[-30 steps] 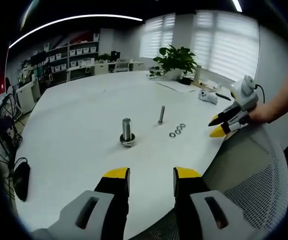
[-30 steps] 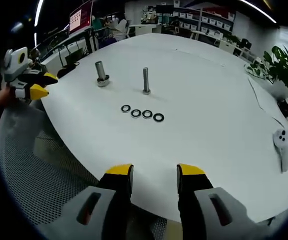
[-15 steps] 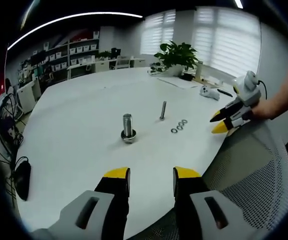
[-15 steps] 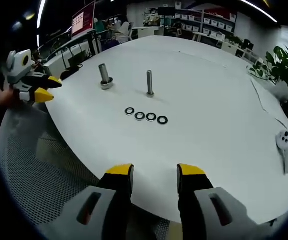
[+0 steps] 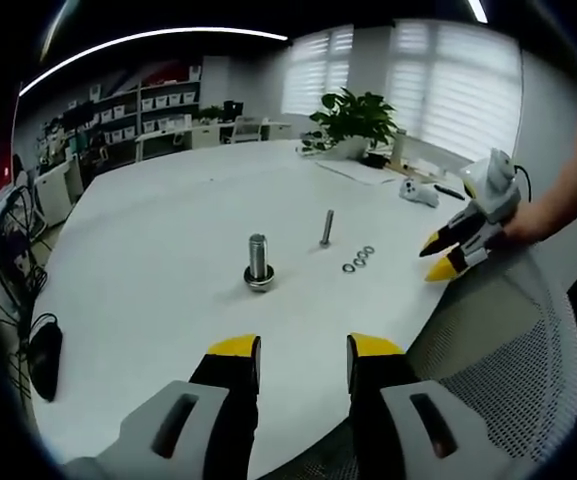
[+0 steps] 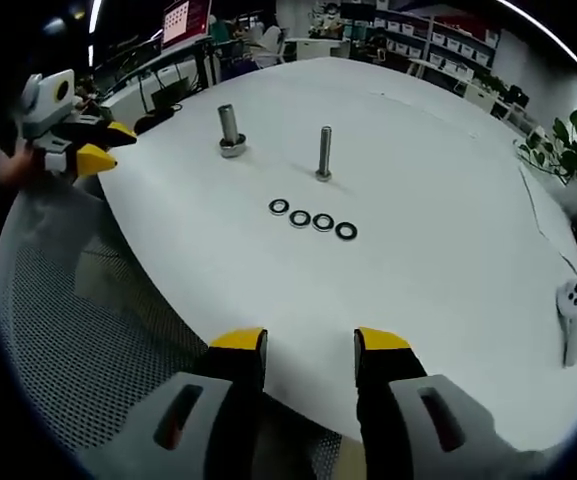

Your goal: Place the washer onto the threaded stud by aligning its center hole with the stud, sliding it down to the base, and recovering from edge contact or off-axis alignment until the washer reaches the visible bottom stop.

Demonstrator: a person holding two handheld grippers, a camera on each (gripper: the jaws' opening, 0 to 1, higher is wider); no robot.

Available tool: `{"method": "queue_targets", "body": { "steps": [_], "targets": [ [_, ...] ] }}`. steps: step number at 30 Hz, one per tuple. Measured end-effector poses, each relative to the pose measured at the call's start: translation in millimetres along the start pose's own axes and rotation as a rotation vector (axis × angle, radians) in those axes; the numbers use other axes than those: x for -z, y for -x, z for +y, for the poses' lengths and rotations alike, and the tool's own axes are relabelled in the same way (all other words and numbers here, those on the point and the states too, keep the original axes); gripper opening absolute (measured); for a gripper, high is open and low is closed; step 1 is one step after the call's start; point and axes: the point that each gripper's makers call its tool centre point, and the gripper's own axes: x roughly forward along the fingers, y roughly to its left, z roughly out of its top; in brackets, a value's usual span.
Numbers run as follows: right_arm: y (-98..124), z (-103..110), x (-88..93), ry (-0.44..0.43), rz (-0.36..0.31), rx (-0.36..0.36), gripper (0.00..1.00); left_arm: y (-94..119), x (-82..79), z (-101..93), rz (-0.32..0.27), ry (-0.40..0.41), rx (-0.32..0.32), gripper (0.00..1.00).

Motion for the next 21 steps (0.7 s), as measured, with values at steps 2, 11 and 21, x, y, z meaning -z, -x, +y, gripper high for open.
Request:
{"method": "queue_targets", "body": {
  "steps": [2,11,21],
  "targets": [
    [-2.3,3.0,3.3,0.048,0.048,-0.024,0.38,0.3,-0.1,-0.6,-0.001,-0.001,0.003,0.33],
    [-11.7,5.9,-33.1,0.139,0.04,-0.044,0.38,3.9,-1.9,0.3,-0.013,-0.006,0.0,0.32],
    [-28.3,-6.8,-50.0,0.128,0.076,-0.019,0.34,4.5,1.3,-1.5,-0.004,-0.011,0.013,0.31]
  ]
}}
